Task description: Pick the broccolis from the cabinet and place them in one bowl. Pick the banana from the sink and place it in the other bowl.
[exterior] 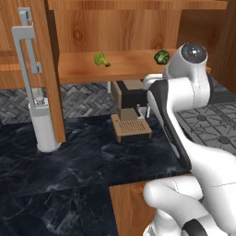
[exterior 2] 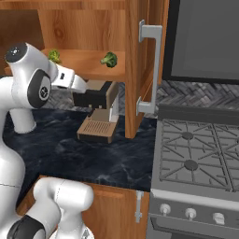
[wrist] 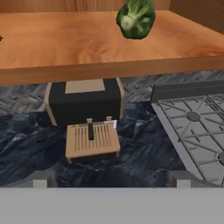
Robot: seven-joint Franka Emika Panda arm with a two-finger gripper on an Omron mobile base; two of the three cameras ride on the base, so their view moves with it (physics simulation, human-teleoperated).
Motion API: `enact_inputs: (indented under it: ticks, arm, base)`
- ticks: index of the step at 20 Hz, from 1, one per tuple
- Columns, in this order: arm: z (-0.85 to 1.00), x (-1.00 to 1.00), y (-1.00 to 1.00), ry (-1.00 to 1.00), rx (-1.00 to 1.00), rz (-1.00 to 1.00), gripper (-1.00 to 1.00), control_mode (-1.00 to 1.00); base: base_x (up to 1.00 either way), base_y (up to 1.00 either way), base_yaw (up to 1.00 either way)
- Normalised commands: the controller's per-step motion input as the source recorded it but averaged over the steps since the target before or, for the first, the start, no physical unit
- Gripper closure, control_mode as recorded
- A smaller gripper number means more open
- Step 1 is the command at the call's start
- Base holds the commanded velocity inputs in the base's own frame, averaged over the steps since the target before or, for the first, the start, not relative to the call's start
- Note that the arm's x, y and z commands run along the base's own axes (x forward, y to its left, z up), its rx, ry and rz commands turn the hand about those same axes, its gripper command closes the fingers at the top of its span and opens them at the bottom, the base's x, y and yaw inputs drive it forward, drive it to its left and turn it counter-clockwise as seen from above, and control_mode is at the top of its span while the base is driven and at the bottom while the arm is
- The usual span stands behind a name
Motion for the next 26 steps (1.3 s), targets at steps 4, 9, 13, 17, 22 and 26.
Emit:
enact_inputs:
  ticks: [4,9,13,17,22,26]
  arm:
    - [0.51,0.00,-0.02,-0.27,0.03,-0.07,-1.00,-1.00]
    - [0.17,0.20,-0.03,-0.03,0.08,-0.01,-1.00,-1.00]
    - [0.38,0.35,-0.10,0.03,0.00,0.02,-1.00,-1.00]
    - [0.38,0.22,-0.21,0.00,-0.05,0.01,-1.00,-1.00]
    - [-0.02,0.13,-0.07,-0.09,-0.12,0.00,-1.00,-1.00]
    - [-0.35,0.34,-0.04,-0.14,-0.09,0.00,-1.00,-1.00]
  base:
    - [0.00,0.00,0.00]
    - [0.00,0.00,0.00]
    - [0.00,0.00,0.00]
    - [0.00,0.00,0.00]
    - [0.00,0.00,0.00]
    - [0.00,0.00,0.00]
